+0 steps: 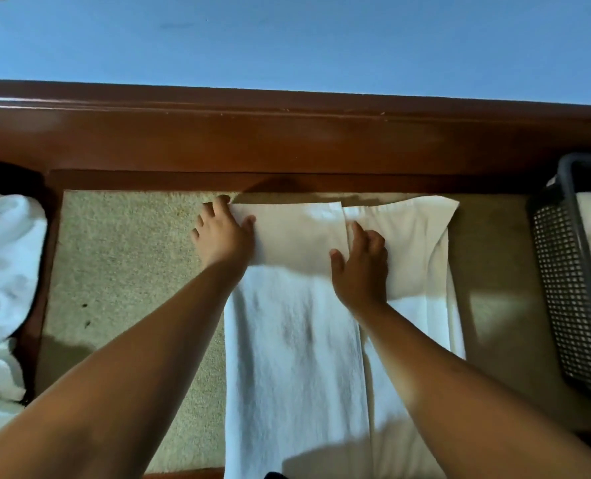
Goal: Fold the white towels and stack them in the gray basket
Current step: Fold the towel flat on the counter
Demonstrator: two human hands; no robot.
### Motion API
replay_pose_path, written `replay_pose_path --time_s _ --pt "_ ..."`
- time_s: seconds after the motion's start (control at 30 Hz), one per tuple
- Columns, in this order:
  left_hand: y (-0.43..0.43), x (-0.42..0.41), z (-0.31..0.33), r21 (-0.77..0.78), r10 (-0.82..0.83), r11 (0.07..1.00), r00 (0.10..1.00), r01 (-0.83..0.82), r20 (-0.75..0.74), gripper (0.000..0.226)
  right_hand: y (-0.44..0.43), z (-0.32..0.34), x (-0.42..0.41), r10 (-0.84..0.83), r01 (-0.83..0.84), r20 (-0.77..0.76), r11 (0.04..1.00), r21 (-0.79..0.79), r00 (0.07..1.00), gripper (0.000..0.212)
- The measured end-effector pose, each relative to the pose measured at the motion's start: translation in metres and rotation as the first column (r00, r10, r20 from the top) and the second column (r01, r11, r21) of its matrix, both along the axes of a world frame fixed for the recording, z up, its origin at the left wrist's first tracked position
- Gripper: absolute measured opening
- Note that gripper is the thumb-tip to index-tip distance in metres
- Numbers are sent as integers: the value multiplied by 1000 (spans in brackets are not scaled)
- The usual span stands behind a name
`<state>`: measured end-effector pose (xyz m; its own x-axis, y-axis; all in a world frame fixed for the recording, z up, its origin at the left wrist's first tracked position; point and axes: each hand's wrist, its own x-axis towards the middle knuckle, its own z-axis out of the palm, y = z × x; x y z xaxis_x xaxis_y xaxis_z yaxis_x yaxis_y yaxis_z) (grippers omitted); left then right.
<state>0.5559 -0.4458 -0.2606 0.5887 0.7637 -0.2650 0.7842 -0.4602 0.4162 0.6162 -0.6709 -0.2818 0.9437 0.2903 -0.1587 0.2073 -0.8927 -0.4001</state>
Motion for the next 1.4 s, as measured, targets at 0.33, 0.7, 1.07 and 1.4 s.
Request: replay_pose_path --time_s 0.33,0.7,1.07,1.4 --pt "-175 -128 -23 73 -856 517 517 853 22 70 -186 2 -139 -261 235 -141 956 -176 955 78" --pt "-296 -164 -19 -32 -904 384 369 923 -216 81 -344 16 -173 -465 432 -107 870 -237 879 72" --pt "-359 -162 2 -173 -911 381 336 908 -240 78 -360 22 -165 -496 494 -300 865 -86 815 33" --pt "-310 -166 19 -85 -783 620 610 780 -123 69 -333 39 -130 -480 446 -294 877 -178 826 52"
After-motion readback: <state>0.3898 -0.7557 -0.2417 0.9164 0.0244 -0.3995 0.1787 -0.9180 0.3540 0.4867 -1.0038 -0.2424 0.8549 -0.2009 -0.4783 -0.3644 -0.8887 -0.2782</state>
